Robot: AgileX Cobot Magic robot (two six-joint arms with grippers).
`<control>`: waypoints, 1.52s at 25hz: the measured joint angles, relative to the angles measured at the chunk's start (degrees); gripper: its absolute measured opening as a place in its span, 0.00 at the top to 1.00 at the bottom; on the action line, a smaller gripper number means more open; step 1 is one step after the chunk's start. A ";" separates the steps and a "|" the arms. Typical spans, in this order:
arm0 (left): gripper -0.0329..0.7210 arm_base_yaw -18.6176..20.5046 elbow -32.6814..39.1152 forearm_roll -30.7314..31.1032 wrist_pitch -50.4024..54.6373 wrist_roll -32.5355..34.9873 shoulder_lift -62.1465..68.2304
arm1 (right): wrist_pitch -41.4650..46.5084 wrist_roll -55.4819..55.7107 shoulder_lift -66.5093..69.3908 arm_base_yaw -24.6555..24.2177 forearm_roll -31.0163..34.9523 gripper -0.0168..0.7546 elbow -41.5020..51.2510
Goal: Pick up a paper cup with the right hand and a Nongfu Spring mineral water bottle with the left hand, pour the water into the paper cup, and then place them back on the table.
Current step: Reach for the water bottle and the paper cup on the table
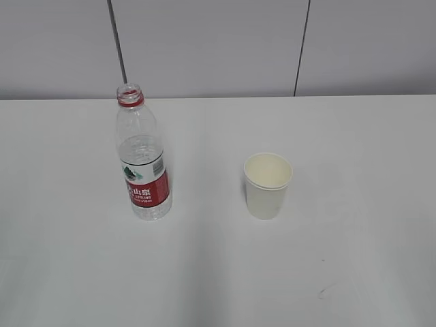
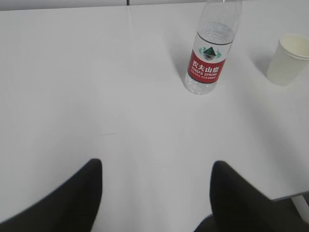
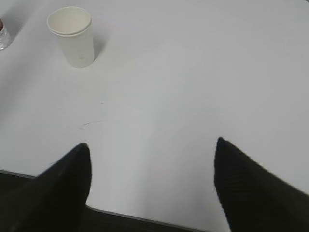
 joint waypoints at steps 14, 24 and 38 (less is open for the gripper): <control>0.37 0.00 0.00 0.00 0.00 0.00 0.00 | 0.00 0.00 0.00 0.00 0.00 0.21 0.00; 0.37 0.00 0.00 0.00 0.00 0.00 0.00 | 0.00 0.00 0.00 0.00 0.00 0.21 0.00; 0.37 0.00 0.00 0.00 -0.05 0.00 0.00 | 0.00 0.00 0.00 0.00 0.00 0.21 0.00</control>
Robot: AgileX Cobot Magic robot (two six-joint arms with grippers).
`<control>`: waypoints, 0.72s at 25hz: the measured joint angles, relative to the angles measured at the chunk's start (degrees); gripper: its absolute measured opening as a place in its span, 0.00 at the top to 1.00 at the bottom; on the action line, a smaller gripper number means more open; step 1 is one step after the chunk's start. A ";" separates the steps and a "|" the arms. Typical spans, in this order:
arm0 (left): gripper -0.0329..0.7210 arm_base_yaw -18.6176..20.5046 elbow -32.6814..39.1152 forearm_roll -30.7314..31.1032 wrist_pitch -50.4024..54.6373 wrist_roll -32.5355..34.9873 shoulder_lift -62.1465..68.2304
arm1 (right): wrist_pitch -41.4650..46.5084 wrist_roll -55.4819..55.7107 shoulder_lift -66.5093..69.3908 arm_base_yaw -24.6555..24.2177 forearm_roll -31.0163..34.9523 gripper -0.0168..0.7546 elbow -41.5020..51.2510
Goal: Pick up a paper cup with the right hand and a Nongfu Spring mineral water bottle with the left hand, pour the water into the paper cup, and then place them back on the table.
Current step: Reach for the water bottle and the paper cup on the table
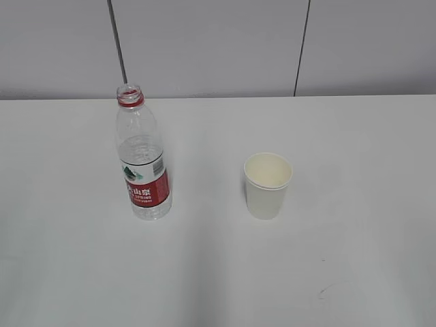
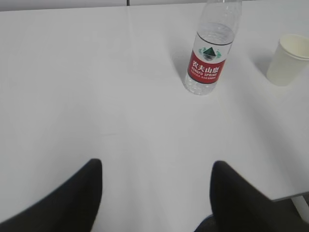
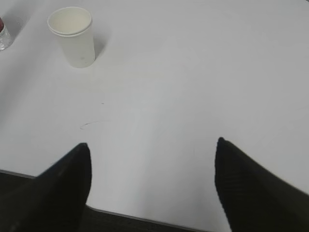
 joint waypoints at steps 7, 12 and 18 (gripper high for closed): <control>0.37 0.00 0.00 0.00 0.00 0.00 0.00 | 0.00 0.00 0.00 0.00 0.04 0.21 0.00; 0.37 0.00 0.00 -0.04 0.00 0.00 0.00 | 0.00 0.00 0.00 0.00 0.04 0.21 0.00; 0.37 0.00 0.00 -0.04 0.00 0.00 0.00 | 0.00 0.00 0.00 0.00 0.04 0.21 0.00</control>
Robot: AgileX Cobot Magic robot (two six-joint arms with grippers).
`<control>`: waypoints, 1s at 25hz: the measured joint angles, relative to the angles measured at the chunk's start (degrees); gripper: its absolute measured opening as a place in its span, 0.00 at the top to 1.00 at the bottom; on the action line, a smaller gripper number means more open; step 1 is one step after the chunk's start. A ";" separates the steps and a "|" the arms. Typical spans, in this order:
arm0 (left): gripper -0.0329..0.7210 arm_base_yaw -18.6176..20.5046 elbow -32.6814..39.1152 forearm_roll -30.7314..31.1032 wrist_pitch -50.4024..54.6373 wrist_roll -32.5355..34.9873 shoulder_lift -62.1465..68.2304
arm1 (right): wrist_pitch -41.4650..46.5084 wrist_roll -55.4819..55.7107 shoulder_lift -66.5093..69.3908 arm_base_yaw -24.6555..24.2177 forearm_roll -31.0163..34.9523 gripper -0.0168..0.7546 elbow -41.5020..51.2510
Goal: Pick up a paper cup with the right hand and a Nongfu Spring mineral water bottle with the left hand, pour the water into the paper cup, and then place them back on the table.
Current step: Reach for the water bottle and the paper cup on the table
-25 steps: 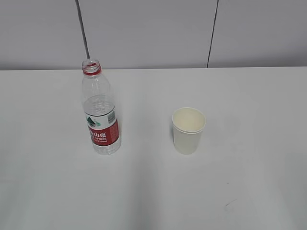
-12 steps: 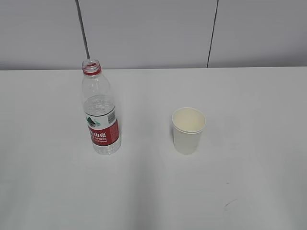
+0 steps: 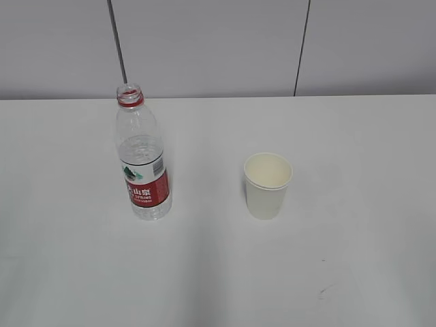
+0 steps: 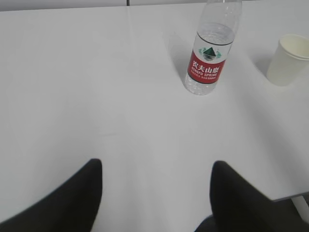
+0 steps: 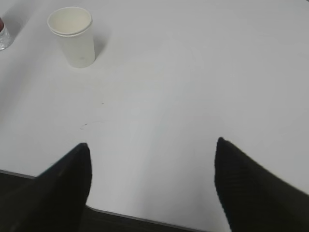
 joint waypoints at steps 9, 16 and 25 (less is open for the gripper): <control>0.37 0.00 -0.64 -0.02 -1.82 0.00 0.00 | -0.47 0.00 0.00 0.00 0.00 0.21 -0.48; 0.37 0.00 -1.12 0.04 -11.27 0.00 0.00 | -7.74 0.00 0.00 0.00 0.00 0.21 -0.92; 0.37 0.00 -1.04 6.07 -21.93 0.00 0.00 | -24.41 0.00 0.59 0.00 0.10 0.21 3.45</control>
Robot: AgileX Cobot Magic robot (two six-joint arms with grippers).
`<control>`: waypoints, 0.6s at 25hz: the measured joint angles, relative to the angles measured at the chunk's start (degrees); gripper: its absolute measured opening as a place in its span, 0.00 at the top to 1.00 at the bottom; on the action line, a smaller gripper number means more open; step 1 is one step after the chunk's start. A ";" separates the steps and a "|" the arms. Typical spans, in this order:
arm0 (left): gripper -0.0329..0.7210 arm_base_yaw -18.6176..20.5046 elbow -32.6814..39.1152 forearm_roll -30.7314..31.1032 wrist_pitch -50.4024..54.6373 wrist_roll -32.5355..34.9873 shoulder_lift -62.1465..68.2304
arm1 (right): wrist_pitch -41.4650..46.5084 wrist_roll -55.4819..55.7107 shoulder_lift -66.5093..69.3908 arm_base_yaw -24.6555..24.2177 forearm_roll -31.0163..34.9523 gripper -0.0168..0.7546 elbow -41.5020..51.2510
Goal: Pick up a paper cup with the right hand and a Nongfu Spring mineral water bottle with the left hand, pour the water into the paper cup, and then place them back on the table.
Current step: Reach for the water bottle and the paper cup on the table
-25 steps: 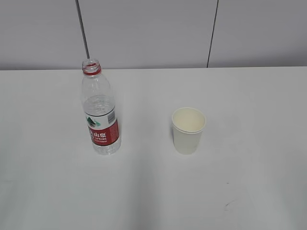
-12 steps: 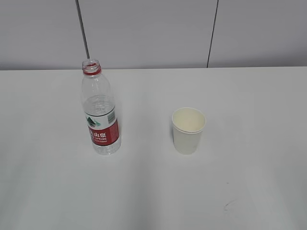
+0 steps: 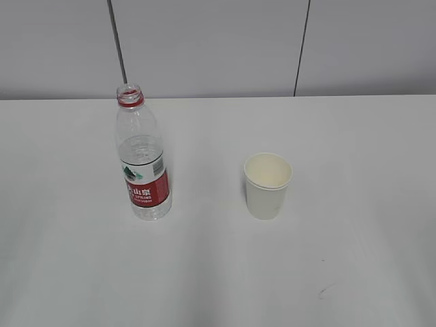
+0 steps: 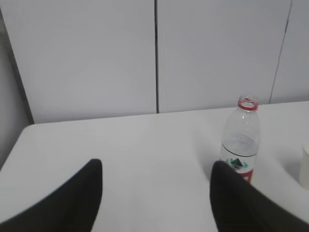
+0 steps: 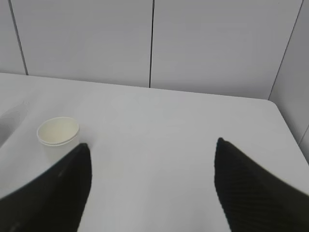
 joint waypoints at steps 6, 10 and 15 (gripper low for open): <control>0.37 0.00 4.58 0.82 -7.66 0.00 0.00 | -7.07 0.00 4.77 0.00 0.22 0.21 2.02; 0.37 0.00 8.97 0.82 -12.98 0.00 0.00 | -10.30 0.00 8.01 0.00 0.20 0.21 2.11; 0.37 0.00 11.99 0.82 -17.08 0.00 0.57 | -14.51 0.00 11.87 0.00 0.20 0.21 2.24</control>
